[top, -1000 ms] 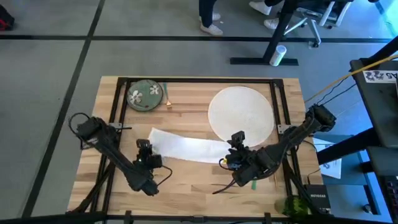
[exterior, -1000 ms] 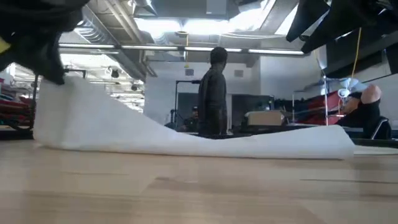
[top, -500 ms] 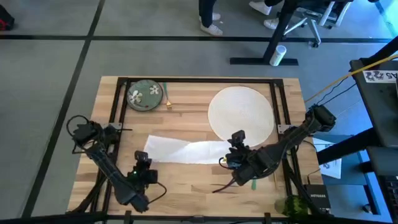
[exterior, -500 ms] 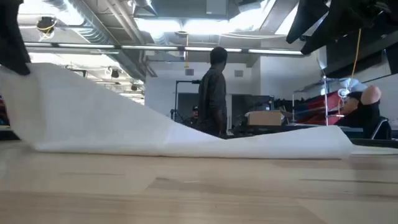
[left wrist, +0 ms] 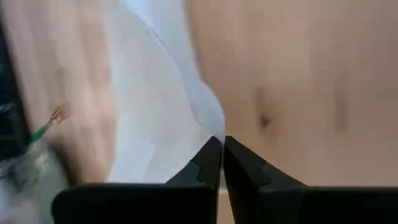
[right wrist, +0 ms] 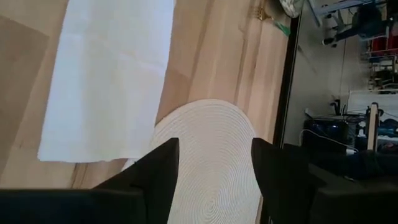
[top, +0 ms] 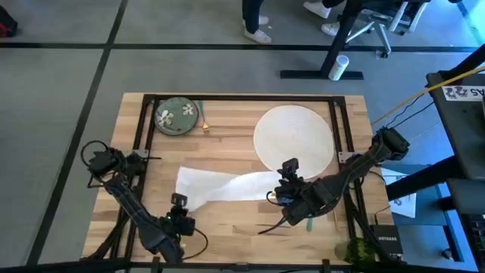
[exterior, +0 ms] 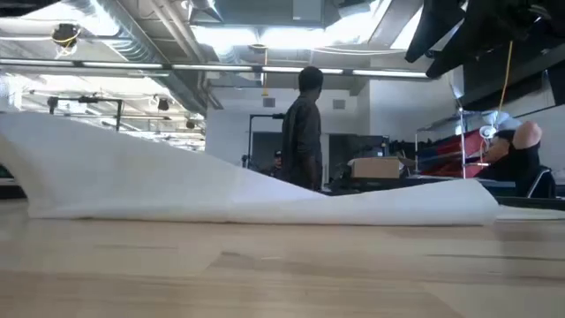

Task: Set table place
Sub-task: Fold the white table napkin

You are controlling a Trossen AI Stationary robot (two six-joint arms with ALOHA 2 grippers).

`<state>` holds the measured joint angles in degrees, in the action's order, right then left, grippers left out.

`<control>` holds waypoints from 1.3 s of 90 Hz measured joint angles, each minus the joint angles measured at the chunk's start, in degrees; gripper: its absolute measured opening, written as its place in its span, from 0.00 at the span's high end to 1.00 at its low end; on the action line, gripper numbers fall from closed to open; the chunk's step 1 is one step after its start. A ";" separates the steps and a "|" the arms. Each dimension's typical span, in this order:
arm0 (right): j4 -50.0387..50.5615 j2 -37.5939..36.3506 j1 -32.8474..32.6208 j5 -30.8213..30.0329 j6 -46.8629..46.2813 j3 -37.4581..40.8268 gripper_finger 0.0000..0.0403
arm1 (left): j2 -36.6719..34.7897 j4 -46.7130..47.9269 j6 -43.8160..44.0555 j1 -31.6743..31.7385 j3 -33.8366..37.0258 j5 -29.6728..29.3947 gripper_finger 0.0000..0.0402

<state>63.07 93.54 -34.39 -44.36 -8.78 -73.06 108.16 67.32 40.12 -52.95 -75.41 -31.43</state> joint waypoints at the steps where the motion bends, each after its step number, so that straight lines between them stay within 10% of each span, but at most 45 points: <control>1: 0.00 0.00 0.00 0.00 0.00 0.00 0.54 | 0.00 -0.30 -0.06 0.00 -0.01 0.20 1.00; 76: -0.05 0.00 0.00 1.97 0.09 0.00 0.54 | 0.00 -10.46 5.99 -3.37 -0.01 10.13 0.99; 117: -2.65 0.00 0.64 7.21 0.70 0.00 0.54 | 0.00 -9.21 9.00 -1.64 -0.01 9.86 0.69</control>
<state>60.42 93.54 -33.75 -37.15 -8.08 -73.06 108.16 58.11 49.12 -54.59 -75.42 -21.56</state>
